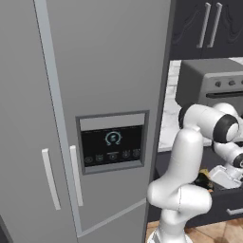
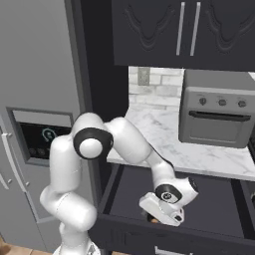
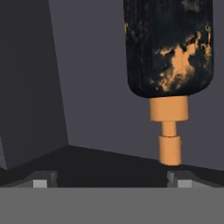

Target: Restock the sink supplies by placing the sponge and soap dispenser on the counter and next to the sink. Make sure the soap dispenser is upright.

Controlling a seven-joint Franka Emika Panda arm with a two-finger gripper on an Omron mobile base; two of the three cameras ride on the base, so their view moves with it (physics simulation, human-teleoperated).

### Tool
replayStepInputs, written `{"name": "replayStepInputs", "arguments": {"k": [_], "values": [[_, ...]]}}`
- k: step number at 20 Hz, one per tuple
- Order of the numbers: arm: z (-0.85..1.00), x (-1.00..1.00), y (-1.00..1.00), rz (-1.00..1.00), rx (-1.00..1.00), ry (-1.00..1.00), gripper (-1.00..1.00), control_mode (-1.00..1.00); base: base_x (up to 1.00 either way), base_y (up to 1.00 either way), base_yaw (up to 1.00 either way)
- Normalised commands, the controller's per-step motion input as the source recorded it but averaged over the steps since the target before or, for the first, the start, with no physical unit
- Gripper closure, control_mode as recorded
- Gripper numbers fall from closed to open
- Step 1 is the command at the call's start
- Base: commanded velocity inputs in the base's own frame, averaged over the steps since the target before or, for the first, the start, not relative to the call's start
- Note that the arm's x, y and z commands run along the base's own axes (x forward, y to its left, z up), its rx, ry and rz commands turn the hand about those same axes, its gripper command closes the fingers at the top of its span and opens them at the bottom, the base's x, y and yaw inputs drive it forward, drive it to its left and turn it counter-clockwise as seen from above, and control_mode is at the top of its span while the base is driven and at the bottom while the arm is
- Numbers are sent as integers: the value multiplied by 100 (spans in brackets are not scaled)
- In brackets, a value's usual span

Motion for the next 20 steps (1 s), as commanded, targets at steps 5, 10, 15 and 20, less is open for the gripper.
{"name": "replayStepInputs", "arguments": {"k": [5, 10, 15, 20], "values": [[0, 18, 30, 0, -12, -3, -100, -100, 0, 0, 0], [-4, 1, 1, 0, -22, -3, -100, -100, 0, 0, 0], [-12, 1, -3, -1, -24, 1, -100, -100, 0, 0, 0], [-27, 9, -1, 0, -12, 5, -100, -100, 0, 0, 0]]}}
